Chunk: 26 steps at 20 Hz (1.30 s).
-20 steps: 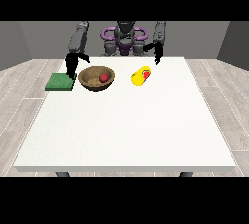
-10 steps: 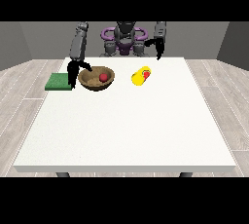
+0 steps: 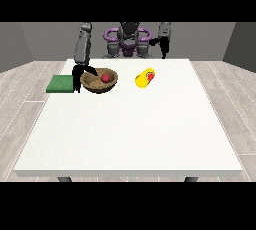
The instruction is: Pick the cup and pour the ball into the bowl, then pick the bowl and place it on the pad
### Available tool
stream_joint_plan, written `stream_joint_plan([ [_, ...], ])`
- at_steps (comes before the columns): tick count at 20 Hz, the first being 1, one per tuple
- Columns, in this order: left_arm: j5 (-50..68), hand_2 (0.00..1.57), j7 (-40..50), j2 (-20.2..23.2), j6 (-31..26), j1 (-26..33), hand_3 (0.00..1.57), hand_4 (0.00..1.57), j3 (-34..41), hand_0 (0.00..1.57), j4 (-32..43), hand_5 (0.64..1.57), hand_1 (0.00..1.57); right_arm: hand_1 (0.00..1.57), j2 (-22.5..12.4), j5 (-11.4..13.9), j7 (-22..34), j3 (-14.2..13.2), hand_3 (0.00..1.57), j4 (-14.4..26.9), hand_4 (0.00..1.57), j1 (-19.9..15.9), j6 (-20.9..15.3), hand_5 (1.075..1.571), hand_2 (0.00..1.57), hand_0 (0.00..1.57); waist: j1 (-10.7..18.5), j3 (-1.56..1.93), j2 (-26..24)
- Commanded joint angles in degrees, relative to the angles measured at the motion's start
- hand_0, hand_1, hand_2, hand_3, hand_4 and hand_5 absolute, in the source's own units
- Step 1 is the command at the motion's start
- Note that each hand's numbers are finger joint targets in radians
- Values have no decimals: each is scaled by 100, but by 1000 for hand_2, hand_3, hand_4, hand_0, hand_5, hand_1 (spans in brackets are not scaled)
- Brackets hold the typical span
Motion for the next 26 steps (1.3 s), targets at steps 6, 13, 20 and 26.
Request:
stream_joint_plan([
  [6, -54, 0, -231, 140, -133, -24, 0, 952, -12, 0, -379, 1421, 0, 1567, 61, -496, 274, -496, 1007, 572, 839, 9, -225, 1457, 1571, 1567, 240, 102, 692],
  [13, 267, 0, 33, 205, -384, 109, 0, 1042, 167, 0, -251, 1375, 0, 1571, 84, -575, 921, -465, 1478, 188, 938, 77, -881, 1486, 1571, 1571, 147, 88, 19],
  [20, 370, 0, 218, 265, -385, 267, 0, 1143, 446, 0, -70, 1358, 0, 1571, -709, -647, 1940, -399, 1468, 72, 934, -174, -935, 1501, 1571, 1571, -155, 97, -518],
  [26, 483, 0, 30, 364, -416, 277, 0, 1159, 746, 0, 251, 1357, 0, 1571, -1686, -826, 2857, -542, 1167, -73, 949, -509, -663, 1494, 1571, 1571, -486, 97, -619],
])
